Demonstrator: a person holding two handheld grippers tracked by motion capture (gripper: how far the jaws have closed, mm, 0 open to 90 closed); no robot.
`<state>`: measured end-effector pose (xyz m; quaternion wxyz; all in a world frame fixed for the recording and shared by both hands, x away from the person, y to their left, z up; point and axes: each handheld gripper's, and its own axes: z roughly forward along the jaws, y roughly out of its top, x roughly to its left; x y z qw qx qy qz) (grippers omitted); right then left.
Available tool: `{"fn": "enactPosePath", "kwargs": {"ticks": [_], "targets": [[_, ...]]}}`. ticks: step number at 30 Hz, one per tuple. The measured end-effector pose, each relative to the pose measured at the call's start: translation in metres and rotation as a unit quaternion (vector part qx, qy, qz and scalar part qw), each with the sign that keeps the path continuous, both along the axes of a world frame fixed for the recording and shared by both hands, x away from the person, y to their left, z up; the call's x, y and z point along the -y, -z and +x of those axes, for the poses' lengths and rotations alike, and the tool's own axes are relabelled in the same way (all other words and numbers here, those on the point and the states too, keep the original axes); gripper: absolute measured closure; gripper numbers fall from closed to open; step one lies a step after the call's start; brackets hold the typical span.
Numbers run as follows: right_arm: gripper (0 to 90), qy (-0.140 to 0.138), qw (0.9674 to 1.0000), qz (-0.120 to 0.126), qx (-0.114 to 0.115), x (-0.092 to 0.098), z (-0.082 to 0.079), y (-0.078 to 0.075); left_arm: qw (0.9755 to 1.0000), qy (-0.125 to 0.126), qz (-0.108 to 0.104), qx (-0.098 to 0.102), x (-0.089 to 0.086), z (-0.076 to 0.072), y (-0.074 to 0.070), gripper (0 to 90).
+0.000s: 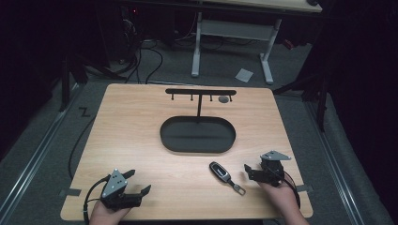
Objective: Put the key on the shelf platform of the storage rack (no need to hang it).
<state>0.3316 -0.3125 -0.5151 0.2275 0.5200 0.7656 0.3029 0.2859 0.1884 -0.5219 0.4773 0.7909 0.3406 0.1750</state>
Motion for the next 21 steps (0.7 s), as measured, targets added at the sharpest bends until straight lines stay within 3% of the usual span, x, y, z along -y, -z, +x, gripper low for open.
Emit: {"fn": "enactPosePath", "kwargs": {"ticks": [5, 13, 18, 21], "targets": [[19.0, -0.013, 0.9995, -0.023, -0.017, -0.003, 0.001, 0.000, 1.0000, 0.003, 0.001, -0.001, 0.002, 0.001, 0.001, 17.7], [18.2, -0.020, 0.9981, -0.025, -0.053, -0.007, 0.007, -0.003, 1.0000, 0.004, -0.001, 0.000, 0.000, 0.001, 0.001, 17.7], [18.3, -0.032, 0.9960, -0.033, -0.077, -0.011, 0.012, -0.006, 1.0000, 0.002, -0.003, -0.002, -0.001, 0.002, 0.001, 17.7], [18.1, -0.050, 0.9919, -0.042, -0.108, -0.016, 0.018, -0.010, 1.0000, 0.006, 0.000, -0.004, 0.000, 0.001, 0.001, 17.7]]}}
